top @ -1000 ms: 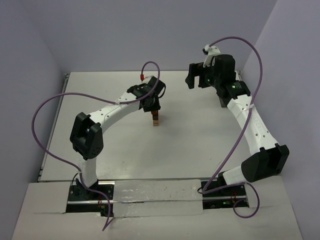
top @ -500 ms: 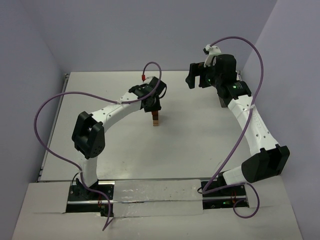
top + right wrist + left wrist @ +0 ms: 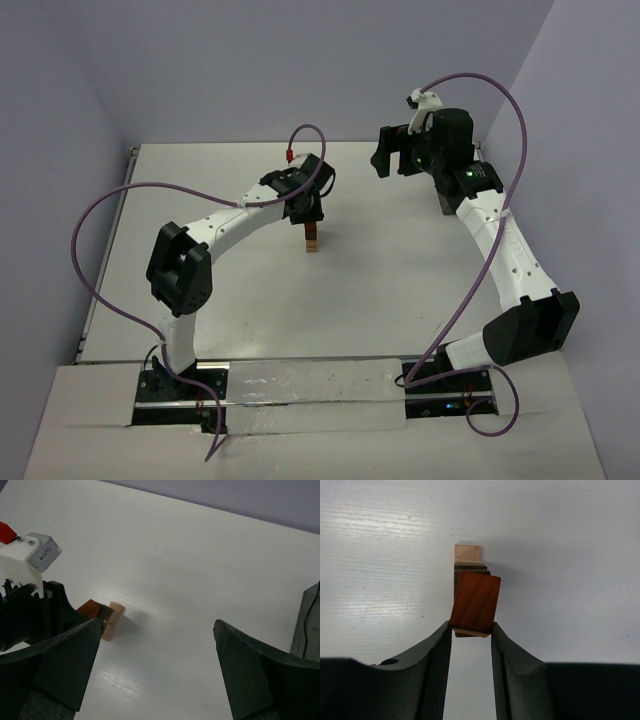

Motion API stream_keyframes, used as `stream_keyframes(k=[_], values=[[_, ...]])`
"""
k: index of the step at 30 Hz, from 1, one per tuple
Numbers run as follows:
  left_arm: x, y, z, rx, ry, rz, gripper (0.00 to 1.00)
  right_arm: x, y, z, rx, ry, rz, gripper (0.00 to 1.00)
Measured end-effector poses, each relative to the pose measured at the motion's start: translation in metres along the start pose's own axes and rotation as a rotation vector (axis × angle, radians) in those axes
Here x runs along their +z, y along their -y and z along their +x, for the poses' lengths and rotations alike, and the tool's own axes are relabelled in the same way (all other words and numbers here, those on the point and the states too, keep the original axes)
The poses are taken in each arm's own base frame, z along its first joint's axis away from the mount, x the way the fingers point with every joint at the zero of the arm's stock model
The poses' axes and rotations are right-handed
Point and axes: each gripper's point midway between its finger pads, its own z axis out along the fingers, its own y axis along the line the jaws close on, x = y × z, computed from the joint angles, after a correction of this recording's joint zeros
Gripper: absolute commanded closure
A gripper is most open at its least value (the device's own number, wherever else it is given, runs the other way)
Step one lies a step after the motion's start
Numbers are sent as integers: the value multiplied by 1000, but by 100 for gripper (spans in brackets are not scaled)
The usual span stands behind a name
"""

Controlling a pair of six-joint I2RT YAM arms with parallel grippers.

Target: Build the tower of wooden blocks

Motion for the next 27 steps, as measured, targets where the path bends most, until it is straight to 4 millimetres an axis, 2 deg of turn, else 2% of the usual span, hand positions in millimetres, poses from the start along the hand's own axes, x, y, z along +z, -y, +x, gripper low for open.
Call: stream_keyframes(k=[5,11,16,22,27], values=[[0,0,0,3,0,0,68,0,0,0,1,0,-3,0],[0,0,0,5,0,1,44,0,-1,0,2,0,-3,0],[0,0,0,11,-3,4,31,0,-1,0,3,0,-5,0],[0,0,1,16,-4,5,2,0,-2,0,4,-1,-10,0],[-3,4,-2,31,-4,24,1,0,-4,0,4,-1,-20,0]])
